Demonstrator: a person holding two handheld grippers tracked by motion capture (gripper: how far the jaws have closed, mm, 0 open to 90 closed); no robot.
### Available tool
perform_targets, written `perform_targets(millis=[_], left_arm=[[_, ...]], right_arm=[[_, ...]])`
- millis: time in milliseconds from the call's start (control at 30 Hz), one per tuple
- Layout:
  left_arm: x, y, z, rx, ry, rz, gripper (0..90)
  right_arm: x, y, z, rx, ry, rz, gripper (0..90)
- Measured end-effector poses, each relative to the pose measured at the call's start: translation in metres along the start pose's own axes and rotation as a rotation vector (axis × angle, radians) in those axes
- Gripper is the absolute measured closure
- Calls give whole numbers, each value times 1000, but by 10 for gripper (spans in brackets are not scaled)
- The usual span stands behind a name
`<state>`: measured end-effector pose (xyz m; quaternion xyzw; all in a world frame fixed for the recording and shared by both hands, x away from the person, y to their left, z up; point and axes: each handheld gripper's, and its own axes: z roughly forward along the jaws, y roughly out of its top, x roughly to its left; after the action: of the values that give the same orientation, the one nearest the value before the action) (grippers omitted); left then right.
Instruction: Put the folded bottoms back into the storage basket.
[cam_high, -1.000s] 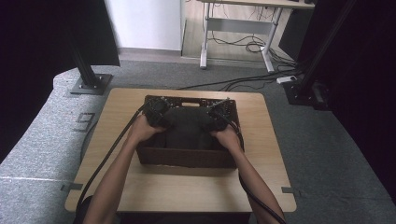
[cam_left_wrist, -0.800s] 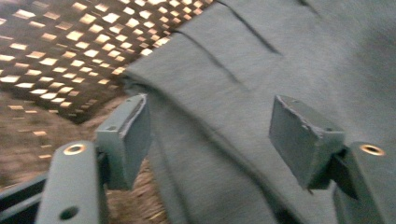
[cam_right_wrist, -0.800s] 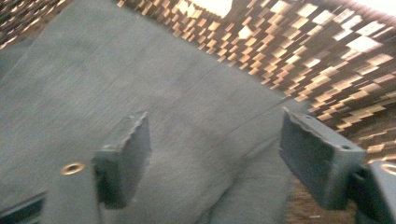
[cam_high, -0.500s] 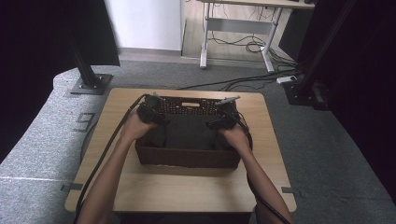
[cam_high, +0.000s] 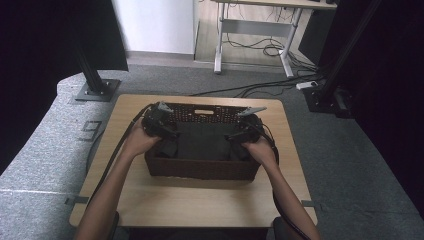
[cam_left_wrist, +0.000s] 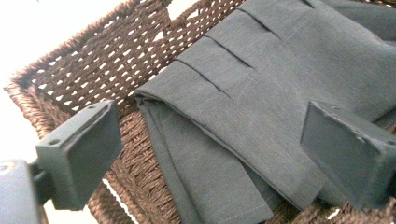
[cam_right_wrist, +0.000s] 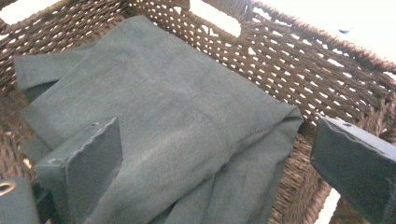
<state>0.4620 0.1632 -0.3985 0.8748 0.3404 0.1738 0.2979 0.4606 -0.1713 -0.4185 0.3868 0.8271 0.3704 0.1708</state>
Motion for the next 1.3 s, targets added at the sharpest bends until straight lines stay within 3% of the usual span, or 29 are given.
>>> perform_targets(millis=[267,700,967,1300], left_arm=[[-8,-7,-15,-62,-11,5,0],[-19,-35,-42,-165,-20,-9,0],[-24,-57,-50,-164,4,-1,0],[-27,-85,-59,-187,-7,-35,0]], right_arm=[[1,-9,-15,-13,27,10,12],[10,-21,-42,-52,18,-52,0],[18,-32,-55,-71,15,-79,0],[21,-51,-72,-87,2,-97,0]])
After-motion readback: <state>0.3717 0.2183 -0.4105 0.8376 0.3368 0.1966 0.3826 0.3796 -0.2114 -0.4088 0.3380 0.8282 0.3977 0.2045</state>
